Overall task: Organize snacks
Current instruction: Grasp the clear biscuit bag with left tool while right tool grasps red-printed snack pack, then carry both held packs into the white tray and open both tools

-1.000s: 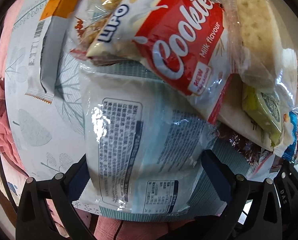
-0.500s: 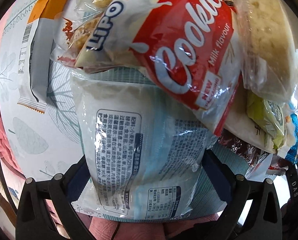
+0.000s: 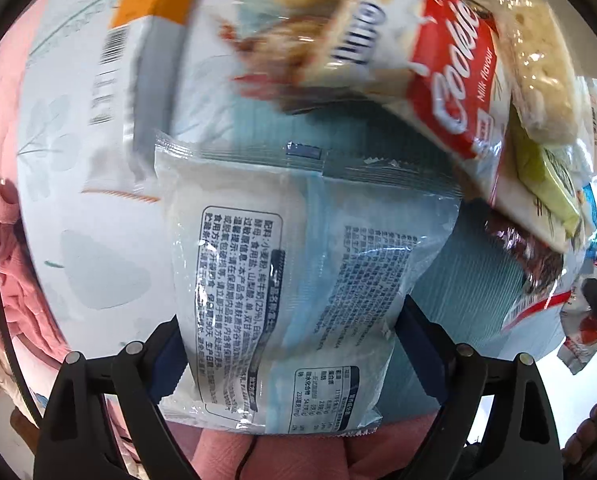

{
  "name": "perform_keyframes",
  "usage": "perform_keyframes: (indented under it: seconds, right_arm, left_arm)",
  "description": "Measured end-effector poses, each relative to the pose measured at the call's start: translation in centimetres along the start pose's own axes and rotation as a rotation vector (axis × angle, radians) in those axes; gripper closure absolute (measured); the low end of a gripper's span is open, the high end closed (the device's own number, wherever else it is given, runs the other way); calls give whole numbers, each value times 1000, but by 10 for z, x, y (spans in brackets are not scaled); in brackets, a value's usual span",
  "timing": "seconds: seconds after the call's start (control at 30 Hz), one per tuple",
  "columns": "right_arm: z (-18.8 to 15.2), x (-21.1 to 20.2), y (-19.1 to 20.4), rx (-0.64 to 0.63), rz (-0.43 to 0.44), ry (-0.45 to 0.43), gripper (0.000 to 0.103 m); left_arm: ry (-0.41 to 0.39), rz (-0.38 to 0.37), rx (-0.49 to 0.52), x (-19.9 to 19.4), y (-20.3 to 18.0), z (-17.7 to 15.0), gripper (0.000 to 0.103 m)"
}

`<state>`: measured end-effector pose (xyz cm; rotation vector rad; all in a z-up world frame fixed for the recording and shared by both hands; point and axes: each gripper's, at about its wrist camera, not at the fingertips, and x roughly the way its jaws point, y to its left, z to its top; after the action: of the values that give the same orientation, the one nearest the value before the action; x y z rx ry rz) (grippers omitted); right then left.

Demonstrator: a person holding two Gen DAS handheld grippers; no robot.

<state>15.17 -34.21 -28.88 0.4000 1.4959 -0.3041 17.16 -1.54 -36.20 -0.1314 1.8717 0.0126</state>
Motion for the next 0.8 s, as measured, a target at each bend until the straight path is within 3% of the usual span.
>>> perform_keyframes:
  seconds: [0.17,0.37,0.53,0.67,0.8]
  right_arm:
    - [-15,-18,-2,83,113,16,52]
    - [-34,-42,37,98,213,32,52]
    - [-39,-71,62,49,289,-20,52]
    - [-35,-89,83,-3,314,-63,52]
    - [-23,-103,104,-59,334,-101,52]
  left_arm:
    - [-14,-25,44,-19,10,-12,11]
    - [-67,-28,100,-53,-1,-10,11]
    - [-140,-43,110,-99,3,-11,11]
    - [-184,-129,103,-147,11,-12,11]
    - [-254,-158,122,-189,16,-13,11]
